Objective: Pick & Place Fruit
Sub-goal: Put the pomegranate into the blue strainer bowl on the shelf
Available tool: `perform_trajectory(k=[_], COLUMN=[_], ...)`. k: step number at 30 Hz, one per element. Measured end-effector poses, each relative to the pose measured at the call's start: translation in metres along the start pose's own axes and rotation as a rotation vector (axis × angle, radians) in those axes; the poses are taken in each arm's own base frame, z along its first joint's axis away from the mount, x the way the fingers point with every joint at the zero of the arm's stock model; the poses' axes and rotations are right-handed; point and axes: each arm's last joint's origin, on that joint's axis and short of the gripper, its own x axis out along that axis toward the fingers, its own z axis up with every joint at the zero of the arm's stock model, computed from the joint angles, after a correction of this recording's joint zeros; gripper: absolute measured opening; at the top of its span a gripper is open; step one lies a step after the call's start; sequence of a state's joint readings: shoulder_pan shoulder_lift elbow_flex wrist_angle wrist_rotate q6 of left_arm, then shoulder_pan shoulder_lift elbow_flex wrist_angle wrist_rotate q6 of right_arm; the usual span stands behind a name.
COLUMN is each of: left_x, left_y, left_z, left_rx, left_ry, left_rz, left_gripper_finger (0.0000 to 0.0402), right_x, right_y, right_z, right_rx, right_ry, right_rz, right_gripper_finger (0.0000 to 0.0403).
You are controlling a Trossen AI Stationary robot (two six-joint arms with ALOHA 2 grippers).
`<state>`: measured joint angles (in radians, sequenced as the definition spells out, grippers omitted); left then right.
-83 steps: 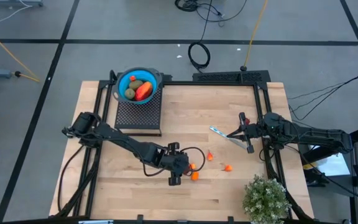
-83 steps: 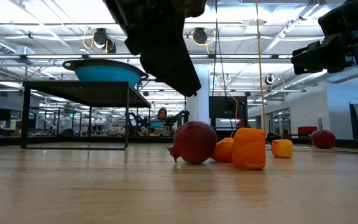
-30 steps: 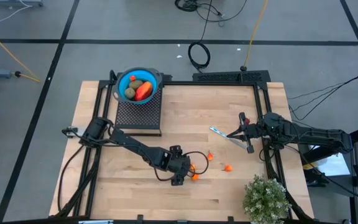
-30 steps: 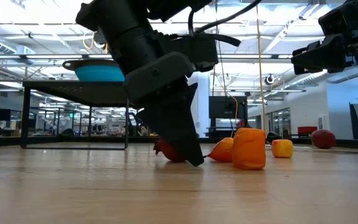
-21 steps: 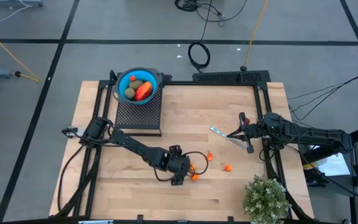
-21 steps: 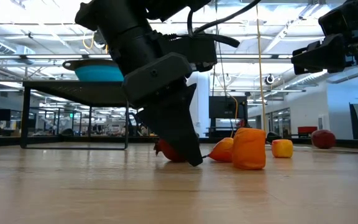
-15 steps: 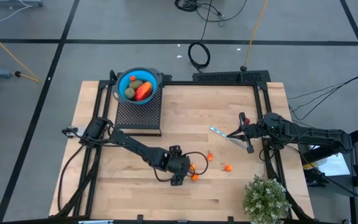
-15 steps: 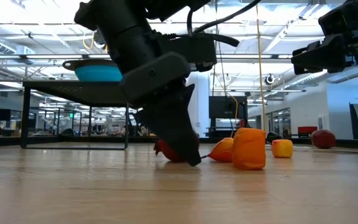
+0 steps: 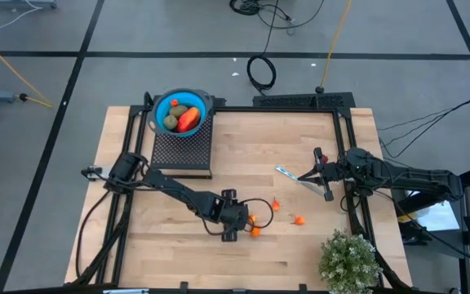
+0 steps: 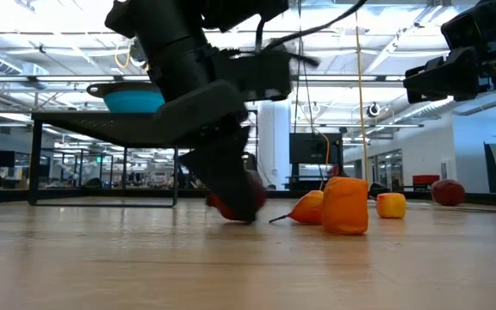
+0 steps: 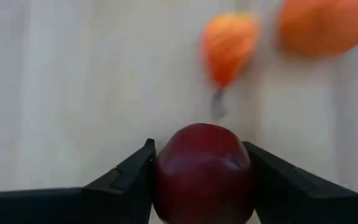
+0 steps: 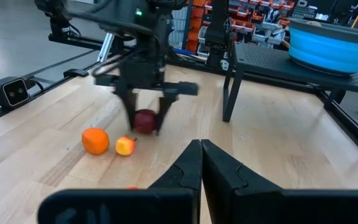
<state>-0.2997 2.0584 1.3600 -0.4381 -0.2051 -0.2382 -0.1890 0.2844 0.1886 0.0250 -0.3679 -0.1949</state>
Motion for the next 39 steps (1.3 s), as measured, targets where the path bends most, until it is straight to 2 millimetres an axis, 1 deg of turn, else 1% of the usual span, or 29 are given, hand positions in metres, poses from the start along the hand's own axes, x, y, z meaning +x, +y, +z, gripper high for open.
perform_trajectory(k=[3, 6, 9, 11, 14, 20, 24, 31, 36, 39], left_x=[-0.014, -0.04, -0.066, -0.088, -0.118, -0.164, -0.179, -0.192, -0.2, -0.205], left_y=[0.009, 0.019, 0.026, 0.029, 0.03, 0.021, 0.011, -0.007, -0.022, -0.032], left_z=[0.005, 0.012, 0.02, 0.026, 0.032, 0.037, 0.038, 0.038, 0.036, 0.034], left_rx=[0.026, 0.051, 0.079, 0.106, 0.166, 0.351, 0.495, 0.727, 0.887, 0.985], left_ry=[-0.022, -0.059, -0.126, -0.197, -0.303, -0.505, -0.609, -0.774, -0.89, -0.968], left_rz=[0.01, 0.005, -0.04, -0.089, -0.179, -0.411, -0.557, -0.748, -0.828, -0.818], left_gripper_finger=[0.0197, 0.0195, 0.0203, 0.0205, 0.0202, 0.0192, 0.0198, 0.0205, 0.0206, 0.0206], right_x=[0.0, 0.0, 0.0, 0.0, 0.0, 0.0, 0.0, 0.0, 0.0, 0.0], right_y=[0.0, 0.0, 0.0, 0.0, 0.0, 0.0, 0.0, 0.0, 0.0, 0.0], right_z=[0.0, 0.0, 0.0, 0.0, 0.0, 0.0, 0.0, -0.001, -0.001, -0.001], right_rx=[0.01, 0.011, 0.011, 0.011, 0.01, 0.001, 0.001, -0.001, -0.001, -0.005], right_ry=[0.0, 0.001, 0.0, 0.0, 0.0, 0.001, 0.004, 0.008, 0.008, 0.008], right_rz=[0.0, 0.0, 0.0, 0.0, 0.0, 0.0, 0.001, 0.002, 0.002, 0.002], right_gripper_finger=[0.0, 0.0, 0.0, 0.0, 0.0, 0.0, 0.0, 0.0, 0.0, 0.0])
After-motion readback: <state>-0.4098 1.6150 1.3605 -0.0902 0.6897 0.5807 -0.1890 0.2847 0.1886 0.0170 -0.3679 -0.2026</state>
